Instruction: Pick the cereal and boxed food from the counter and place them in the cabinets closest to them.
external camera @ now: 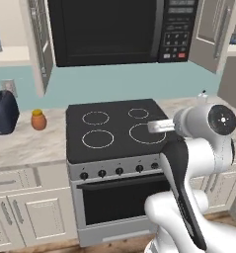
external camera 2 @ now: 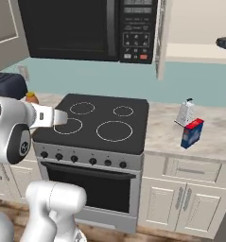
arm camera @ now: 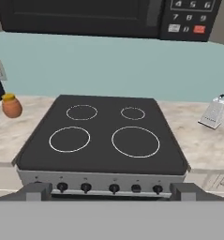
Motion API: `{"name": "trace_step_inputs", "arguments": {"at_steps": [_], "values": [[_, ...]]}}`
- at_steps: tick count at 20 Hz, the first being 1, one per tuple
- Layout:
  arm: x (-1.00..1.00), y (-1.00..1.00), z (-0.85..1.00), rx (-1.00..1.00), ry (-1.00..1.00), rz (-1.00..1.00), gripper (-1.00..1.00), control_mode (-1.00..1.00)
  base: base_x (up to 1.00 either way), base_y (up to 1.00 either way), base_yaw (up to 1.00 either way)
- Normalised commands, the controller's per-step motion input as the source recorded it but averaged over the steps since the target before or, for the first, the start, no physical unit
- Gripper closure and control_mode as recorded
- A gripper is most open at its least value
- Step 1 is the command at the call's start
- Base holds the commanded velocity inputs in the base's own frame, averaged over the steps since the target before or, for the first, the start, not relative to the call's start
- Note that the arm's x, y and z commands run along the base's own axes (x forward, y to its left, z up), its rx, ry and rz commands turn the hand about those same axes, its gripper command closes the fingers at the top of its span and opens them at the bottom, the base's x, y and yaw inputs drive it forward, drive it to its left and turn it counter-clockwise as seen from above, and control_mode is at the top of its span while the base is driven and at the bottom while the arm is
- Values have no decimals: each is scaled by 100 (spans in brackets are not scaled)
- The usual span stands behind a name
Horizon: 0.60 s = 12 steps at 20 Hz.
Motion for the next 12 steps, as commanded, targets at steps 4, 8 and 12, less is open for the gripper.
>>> {"name": "trace_step_inputs", "arguments": {"at_steps": [4, 8, 12], "values": [[0, 0, 0, 0, 0, 0, -100, 100, -11, -68, 0], [0, 0, 0, 0, 0, 0, -100, 100, -9, -68, 0], [0, 0, 0, 0, 0, 0, -100, 100, -9, -69, 0]]}}
